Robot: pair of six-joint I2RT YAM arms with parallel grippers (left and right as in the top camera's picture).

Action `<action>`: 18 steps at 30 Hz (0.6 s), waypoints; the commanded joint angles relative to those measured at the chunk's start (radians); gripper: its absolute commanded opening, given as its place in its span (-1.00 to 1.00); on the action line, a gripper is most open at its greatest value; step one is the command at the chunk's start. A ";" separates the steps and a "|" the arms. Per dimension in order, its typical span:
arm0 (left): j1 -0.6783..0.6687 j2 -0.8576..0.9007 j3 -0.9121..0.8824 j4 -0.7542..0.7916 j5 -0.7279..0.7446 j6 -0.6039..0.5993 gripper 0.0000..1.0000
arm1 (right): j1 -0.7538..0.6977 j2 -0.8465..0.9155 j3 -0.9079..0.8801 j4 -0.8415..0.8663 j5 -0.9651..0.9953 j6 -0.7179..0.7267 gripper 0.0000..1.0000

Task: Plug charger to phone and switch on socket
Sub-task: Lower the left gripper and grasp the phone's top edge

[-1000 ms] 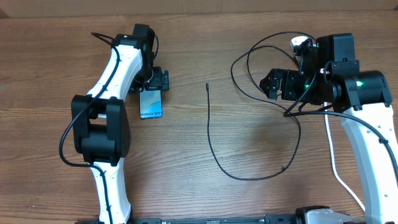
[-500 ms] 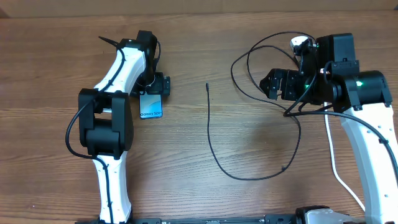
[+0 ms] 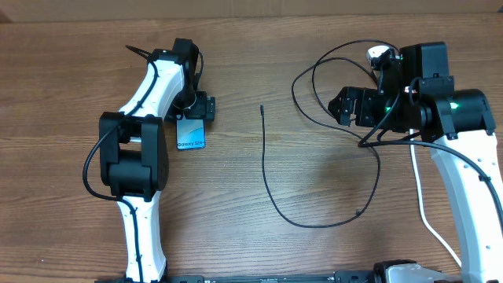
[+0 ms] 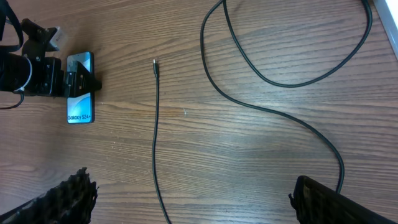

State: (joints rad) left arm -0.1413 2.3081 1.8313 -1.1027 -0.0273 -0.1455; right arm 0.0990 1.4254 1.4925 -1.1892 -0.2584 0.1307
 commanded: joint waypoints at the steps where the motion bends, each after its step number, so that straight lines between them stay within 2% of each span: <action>1: 0.011 0.027 -0.018 0.007 -0.017 0.012 0.94 | 0.004 -0.005 0.025 0.005 -0.005 0.000 1.00; 18: 0.011 0.027 -0.046 0.011 -0.013 -0.080 0.89 | 0.004 -0.005 0.006 0.005 -0.005 0.000 1.00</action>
State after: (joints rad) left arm -0.1417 2.3081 1.8252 -1.1027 -0.0185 -0.1879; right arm 0.0990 1.4254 1.4925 -1.1892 -0.2584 0.1307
